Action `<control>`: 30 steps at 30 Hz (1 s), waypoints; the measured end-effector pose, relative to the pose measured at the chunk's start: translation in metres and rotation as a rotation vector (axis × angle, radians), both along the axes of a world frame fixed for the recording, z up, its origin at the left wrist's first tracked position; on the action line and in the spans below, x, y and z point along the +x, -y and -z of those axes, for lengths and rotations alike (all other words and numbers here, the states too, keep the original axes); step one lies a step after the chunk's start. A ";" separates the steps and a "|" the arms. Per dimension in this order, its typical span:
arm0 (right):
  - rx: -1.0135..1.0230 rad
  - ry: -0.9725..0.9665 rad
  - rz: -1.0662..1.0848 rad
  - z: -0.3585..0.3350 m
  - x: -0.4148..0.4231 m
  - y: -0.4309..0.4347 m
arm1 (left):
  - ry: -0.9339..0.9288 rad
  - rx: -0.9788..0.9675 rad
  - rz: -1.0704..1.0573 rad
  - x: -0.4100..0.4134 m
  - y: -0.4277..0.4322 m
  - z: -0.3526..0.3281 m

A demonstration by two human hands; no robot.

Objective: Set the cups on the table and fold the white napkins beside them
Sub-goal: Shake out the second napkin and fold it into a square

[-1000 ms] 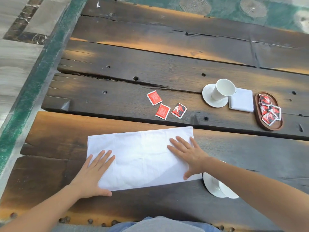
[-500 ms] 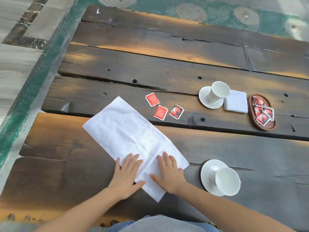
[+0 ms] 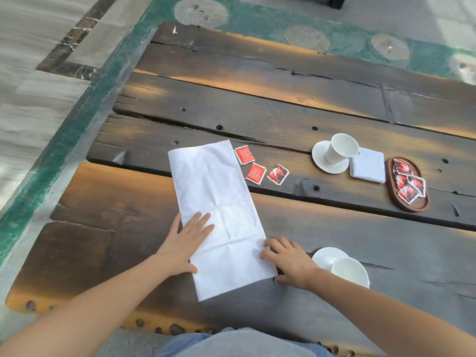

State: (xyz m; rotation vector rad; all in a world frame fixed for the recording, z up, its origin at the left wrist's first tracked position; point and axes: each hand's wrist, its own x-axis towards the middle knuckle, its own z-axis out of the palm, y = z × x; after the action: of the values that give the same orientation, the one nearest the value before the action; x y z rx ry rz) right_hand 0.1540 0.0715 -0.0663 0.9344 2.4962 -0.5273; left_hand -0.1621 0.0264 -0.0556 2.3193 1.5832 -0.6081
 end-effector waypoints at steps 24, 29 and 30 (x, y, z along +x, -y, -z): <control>0.071 -0.038 0.098 -0.019 -0.011 0.013 | 0.131 0.113 0.071 0.043 0.079 -0.013; -0.202 0.006 0.180 -0.033 -0.018 0.002 | 0.303 -0.207 -0.164 0.031 0.070 -0.018; -0.292 -0.020 0.210 -0.037 -0.019 -0.002 | 0.395 -0.292 -0.245 0.025 0.066 -0.022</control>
State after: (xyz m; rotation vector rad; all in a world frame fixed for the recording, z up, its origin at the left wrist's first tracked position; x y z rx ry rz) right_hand 0.1348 0.0736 -0.0289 1.0800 2.2669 -0.9434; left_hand -0.1373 -0.0393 -0.0338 1.8568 1.4481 -0.2773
